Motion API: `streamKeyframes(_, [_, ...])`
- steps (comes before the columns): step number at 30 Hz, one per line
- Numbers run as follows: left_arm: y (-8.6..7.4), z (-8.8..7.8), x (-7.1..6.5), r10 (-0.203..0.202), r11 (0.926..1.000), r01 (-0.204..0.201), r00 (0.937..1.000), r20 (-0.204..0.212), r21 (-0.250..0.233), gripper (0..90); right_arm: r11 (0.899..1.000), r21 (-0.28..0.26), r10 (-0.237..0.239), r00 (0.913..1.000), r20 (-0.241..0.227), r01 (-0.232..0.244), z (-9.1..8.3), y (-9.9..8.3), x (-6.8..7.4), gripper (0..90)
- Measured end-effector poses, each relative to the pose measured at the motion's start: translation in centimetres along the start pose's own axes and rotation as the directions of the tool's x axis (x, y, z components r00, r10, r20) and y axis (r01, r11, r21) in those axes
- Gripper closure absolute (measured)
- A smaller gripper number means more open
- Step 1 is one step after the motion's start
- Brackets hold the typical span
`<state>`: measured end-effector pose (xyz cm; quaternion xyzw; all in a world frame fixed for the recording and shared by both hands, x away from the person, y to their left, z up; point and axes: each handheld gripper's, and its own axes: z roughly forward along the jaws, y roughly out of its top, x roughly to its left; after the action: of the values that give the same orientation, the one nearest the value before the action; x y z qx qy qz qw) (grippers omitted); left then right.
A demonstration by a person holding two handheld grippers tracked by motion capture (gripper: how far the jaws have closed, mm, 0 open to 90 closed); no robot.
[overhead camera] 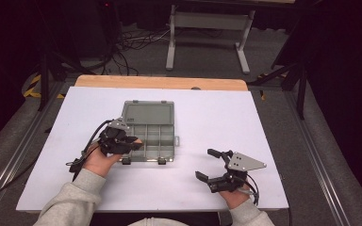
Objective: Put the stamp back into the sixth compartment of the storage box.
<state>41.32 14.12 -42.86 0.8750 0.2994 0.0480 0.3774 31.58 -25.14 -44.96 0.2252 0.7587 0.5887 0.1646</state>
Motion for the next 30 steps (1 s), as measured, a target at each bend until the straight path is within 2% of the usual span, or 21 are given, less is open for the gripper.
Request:
streamKeyframes(11, [-0.12, 0.5, 0.02, -0.003, 0.9996, 0.003, 0.9999, 0.011, 0.029, 65.8, 1.0, 0.001, -0.001, 1.0, -0.002, 0.001, 0.02, -0.01, 0.0, 10.0])
streamKeyframes(28, [-0.3, 0.91, 0.11, -0.006, 0.9988, 0.006, 0.9999, 0.014, 0.048, 65.8, 1.0, 0.001, -0.001, 1.0, -0.003, 0.001, 0.04, -0.02, 0.0, 10.0])
streamKeyframes(30, [-0.36, 0.96, 0.06, -0.016, 0.9986, 0.015, 0.9997, 0.016, 0.051, 65.8, 1.0, 0.002, -0.002, 1.0, -0.003, 0.002, 0.05, -0.02, 0.0, 10.0])
